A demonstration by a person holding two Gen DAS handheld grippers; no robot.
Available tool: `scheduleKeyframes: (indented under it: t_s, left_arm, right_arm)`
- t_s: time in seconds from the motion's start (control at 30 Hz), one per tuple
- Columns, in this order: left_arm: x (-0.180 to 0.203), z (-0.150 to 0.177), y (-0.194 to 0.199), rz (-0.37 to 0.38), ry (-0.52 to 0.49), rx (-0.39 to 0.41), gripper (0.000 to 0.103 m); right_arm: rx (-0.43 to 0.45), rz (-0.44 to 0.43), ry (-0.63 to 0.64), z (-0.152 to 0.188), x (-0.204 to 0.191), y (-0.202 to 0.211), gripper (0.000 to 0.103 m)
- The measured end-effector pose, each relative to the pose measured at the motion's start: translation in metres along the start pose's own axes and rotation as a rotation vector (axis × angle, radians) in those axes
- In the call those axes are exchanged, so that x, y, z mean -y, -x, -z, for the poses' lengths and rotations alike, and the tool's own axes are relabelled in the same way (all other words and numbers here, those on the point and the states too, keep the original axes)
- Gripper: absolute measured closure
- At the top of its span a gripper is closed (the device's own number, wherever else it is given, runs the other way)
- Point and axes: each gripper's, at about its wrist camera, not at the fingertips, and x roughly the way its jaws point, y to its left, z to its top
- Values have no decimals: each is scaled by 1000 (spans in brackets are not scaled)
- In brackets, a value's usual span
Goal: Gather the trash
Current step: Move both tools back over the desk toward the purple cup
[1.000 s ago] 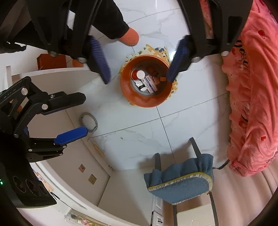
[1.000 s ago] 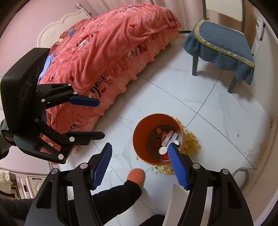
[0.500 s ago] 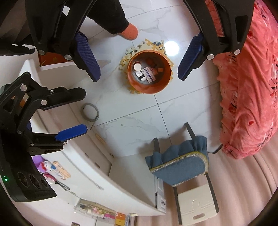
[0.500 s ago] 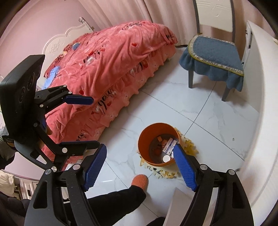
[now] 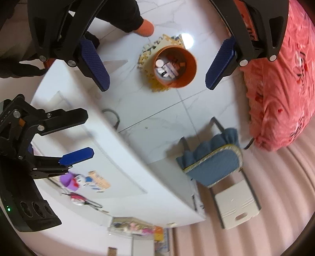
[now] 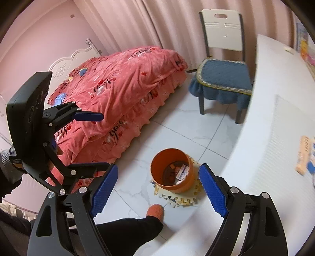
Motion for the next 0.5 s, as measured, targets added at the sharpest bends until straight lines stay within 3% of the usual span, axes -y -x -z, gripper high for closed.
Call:
scheduleKeyframes:
  t_s: [0.5]
  left_arm:
    - [98, -65, 5, 100, -209, 88, 7]
  right_arm:
    - [135, 146, -149, 54, 76, 113, 19]
